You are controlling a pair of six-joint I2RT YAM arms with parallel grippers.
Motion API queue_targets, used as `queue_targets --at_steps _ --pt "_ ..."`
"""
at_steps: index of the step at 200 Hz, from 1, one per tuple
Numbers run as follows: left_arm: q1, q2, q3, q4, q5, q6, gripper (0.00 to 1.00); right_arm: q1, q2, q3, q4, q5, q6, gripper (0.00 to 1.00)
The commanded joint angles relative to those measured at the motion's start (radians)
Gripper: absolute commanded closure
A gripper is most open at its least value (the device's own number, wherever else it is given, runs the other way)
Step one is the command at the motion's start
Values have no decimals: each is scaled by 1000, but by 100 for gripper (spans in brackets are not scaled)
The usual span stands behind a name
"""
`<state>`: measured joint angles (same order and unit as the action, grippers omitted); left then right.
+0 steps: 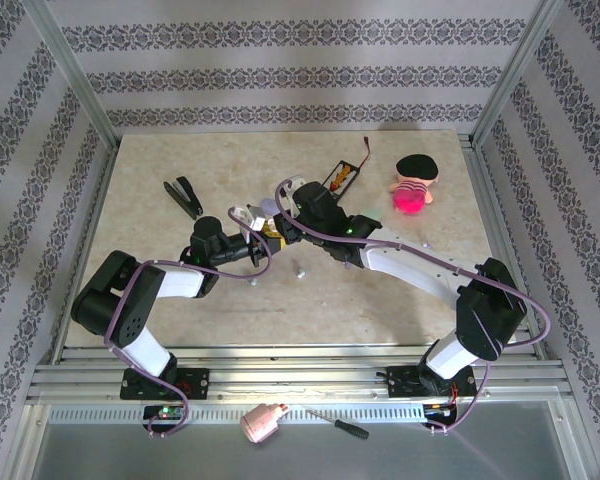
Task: Insert the wireless bluetooth earbuds into the charging case
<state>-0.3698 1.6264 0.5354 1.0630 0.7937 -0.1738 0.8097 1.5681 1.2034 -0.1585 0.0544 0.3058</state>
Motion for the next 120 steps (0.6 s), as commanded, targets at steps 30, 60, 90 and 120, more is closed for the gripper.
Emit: queue_targets --at_steps 30,60,90,120 --pt "19 3 32 56 20 -42 100 14 -14 -27 59 -72 -18 82" --pt "20 3 31 63 20 -49 100 14 -17 -42 61 -94 -20 80" --pt "21 6 33 68 24 -50 100 14 -20 -47 61 -105 -19 77" --pt "23 6 26 81 25 -47 100 12 -28 -41 51 -83 -16 66"
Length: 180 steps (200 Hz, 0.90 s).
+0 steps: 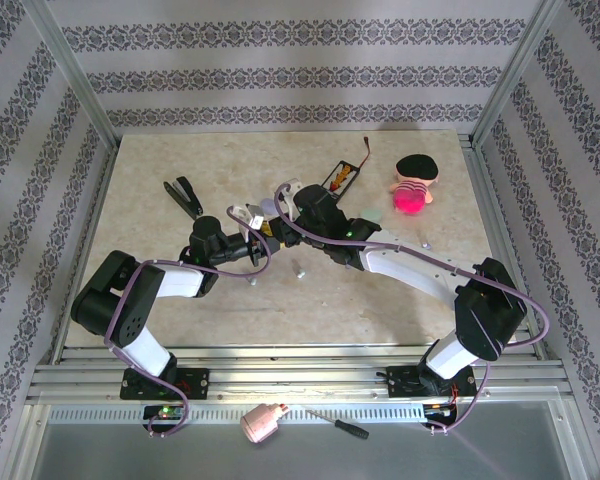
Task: Insert the wireless bluetooth earbuds into the charging case
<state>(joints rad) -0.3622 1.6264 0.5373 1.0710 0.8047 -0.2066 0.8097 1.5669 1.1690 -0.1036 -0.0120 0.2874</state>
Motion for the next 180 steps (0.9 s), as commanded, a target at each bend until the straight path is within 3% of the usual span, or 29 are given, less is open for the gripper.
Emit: queue_targets --at_steps 1,45,128,180 --pt "16 7 24 73 14 -14 100 10 -27 -6 -4 -15 2 66" --pt "18 9 18 72 13 -2 100 -6 -61 -18 -6 -8 19 58" --pt "24 10 16 73 19 9 100 -55 -95 -39 4 -60 55 32" --pt "25 6 17 79 27 3 100 -58 -27 -6 -24 -75 64 32"
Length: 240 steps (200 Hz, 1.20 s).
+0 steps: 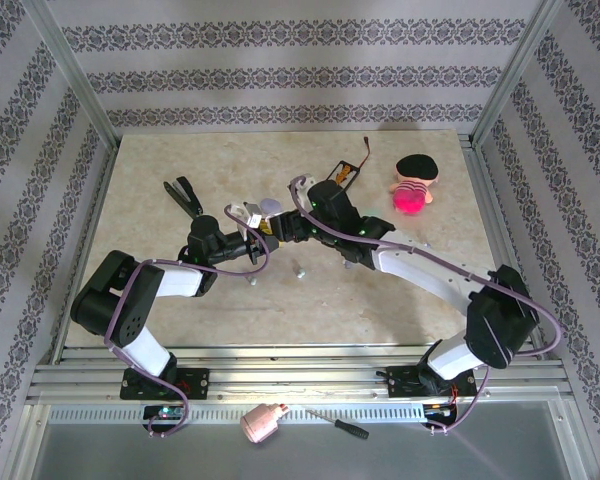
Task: Insert the wireless bluetooth earbuds into the charging case
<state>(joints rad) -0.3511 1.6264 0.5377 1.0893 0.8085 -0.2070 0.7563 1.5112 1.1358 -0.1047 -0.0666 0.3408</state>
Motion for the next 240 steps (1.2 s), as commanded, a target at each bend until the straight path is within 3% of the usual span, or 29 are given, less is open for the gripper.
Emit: queue_targets --at_steps 1,193,240 --pt "14 6 17 60 23 3 100 -4 29 28 -23 -21 10 32" --pt "32 6 8 105 23 -47 100 -64 -36 -25 -91 24 -7 34" --pt "33 9 5 106 24 -41 100 -67 -84 -45 -52 -17 -8 34"
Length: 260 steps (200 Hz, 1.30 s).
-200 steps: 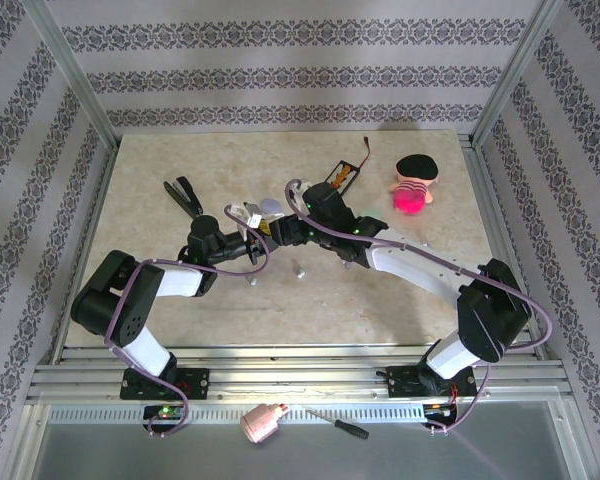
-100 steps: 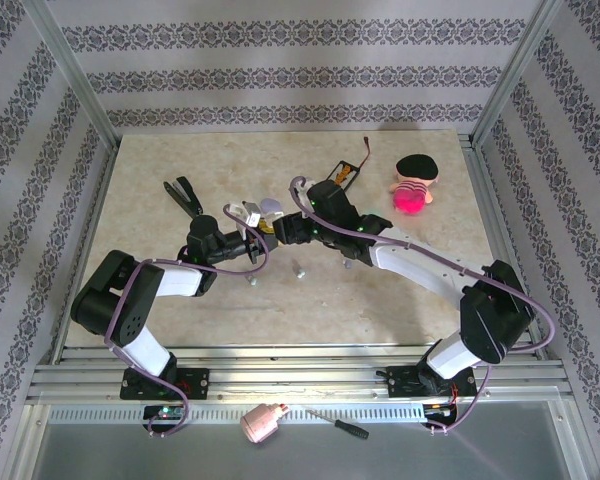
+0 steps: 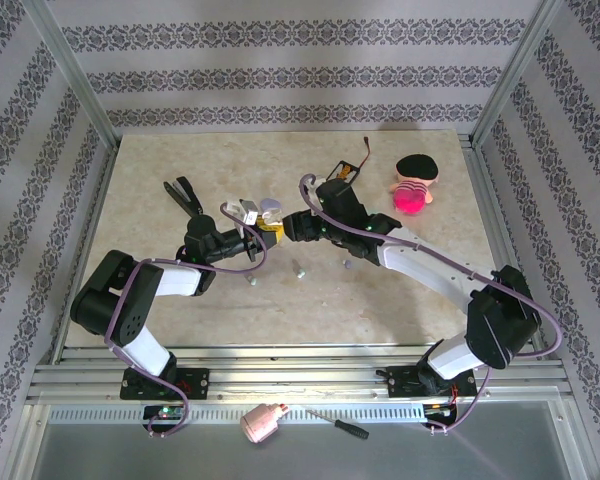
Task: Insert the wireless bluetooth earbuds into the charging case
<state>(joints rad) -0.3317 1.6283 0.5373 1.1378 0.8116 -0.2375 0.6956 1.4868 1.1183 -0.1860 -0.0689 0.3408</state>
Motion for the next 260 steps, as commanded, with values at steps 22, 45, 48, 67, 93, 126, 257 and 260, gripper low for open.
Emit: queue_targets --at_steps 22,45,48,67,93,126,257,260 --pt "13 10 4 54 20 -3 100 -4 -95 -55 90 -79 -17 32" --pt "13 11 6 53 19 1 100 5 -88 -53 111 -134 -29 27" --pt "13 11 6 52 20 1 100 7 -84 -49 107 -136 -30 25" --pt "14 11 4 54 20 2 100 21 -45 -18 86 -134 -39 21" --pt "14 4 2 57 24 0 100 28 0 8 73 -97 -26 22" --pt "14 7 0 57 22 4 100 4 46 46 15 -80 32 25" --pt "23 7 -6 74 17 12 100 -47 -26 -34 57 -47 44 27" --pt "25 7 -6 74 14 15 100 -47 -33 -42 66 -43 43 27"
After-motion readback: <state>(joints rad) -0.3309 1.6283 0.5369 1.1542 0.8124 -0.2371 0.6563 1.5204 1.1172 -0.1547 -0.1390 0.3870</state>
